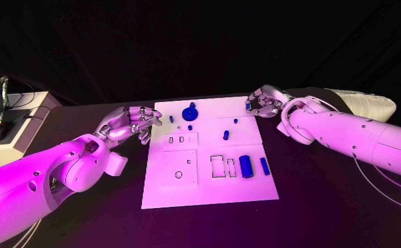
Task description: Assemble the parts on the task board
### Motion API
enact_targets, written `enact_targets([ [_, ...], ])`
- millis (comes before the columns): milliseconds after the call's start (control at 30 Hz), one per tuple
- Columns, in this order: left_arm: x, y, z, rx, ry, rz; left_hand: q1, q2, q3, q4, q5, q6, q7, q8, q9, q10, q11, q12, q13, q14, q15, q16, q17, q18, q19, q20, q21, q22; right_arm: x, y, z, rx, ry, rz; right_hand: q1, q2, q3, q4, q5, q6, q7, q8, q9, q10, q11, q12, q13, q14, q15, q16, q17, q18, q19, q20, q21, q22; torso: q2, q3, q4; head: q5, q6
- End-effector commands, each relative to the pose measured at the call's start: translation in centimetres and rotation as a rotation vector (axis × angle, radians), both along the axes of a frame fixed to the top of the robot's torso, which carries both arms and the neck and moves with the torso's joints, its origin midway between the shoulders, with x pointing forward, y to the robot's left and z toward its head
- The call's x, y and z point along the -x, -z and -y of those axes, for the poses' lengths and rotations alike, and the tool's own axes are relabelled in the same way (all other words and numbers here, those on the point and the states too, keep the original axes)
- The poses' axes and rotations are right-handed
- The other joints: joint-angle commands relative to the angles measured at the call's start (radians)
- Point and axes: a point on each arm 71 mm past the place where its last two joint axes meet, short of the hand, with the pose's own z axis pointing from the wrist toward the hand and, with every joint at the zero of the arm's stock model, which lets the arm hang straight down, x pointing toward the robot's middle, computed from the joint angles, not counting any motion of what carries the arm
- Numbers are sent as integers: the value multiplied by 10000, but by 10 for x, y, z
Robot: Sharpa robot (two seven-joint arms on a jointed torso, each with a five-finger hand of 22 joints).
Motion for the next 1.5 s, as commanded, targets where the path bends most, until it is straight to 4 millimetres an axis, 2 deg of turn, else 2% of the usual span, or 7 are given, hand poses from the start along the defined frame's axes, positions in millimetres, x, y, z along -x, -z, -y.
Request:
enact_targets([
  [33,1,-1,2,117,162,4,-85,-21,6,-59,-6,44,32,-28,-9,23,26,-18,-9,61,-5,41,9,2,33,6,25,9,1,-6,-1,-93,430,535,-66,36,1,43,45,59,-5,40,73,896,-50,24,2424,1041,-87,42,2634,-142,883,-44,21,2425,-10,-14,-15,15,-6],
  [400,1,-1,1,103,132,-3,-101,-13,19,-70,-6,50,34,-45,-15,20,28,-23,-11,70,-2,39,5,-1,43,7,31,15,12,-22,-39,-542,531,74,-169,-32,-74,75,-31,19,-16,76,107,885,-68,13,2410,1041,-108,42,2634,-132,863,-71,-13,2400,-43,-65,-39,38,37],
  [600,0,0,2,106,135,-13,-101,-13,19,-70,-6,50,34,-45,-15,20,28,-23,-11,70,-2,39,5,-1,43,7,31,15,26,-22,-83,-852,219,-388,-221,-37,-98,104,-109,-24,-14,82,118,860,-69,-11,2378,1041,-111,42,2634,-118,833,-80,-62,2362,-52,-94,-43,120,6],
  [833,0,0,3,125,160,-24,-101,-13,19,-70,-6,50,34,-45,-15,20,28,-23,-11,70,-2,39,5,-1,43,7,31,15,42,-22,-135,-1112,-363,-818,-243,-43,-110,115,-146,-48,-12,84,123,852,-69,-19,2368,1041,-111,42,2634,-107,810,-83,-100,2333,-45,-98,-14,262,-48],
  [1067,-1,1,5,145,181,-34,-97,-10,31,-88,-5,56,32,-54,-17,21,26,-23,-12,81,-3,46,16,-3,53,6,37,24,57,-20,-178,-957,-1037,-1023,-246,-39,-109,119,-148,-59,-11,82,123,852,-69,-19,2368,1041,-111,42,2634,-106,807,-84,-105,2329,-31,-89,-41,385,-81],
  [1300,-1,1,6,159,210,-48,-100,-12,36,-97,-6,59,33,-60,-19,22,26,-24,-12,86,-3,47,18,-4,60,6,42,32,61,-15,-195,-636,-1358,-1202,-274,-43,-116,135,-147,-116,0,67,122,844,-63,-26,2359,1041,-107,42,2634,-108,812,-85,-98,2335,-30,-96,-35,366,-117],
  [1500,-1,1,7,162,222,-57,-100,-12,36,-97,-6,59,33,-60,-19,22,26,-24,-12,86,-3,47,18,-4,60,6,42,32,64,-4,-202,-146,-1542,-1230,-287,-52,-122,139,-147,-141,6,62,122,835,-59,-35,2347,1041,-104,42,2634,-106,807,-84,-106,2329,-20,-63,-16,410,-170],
])
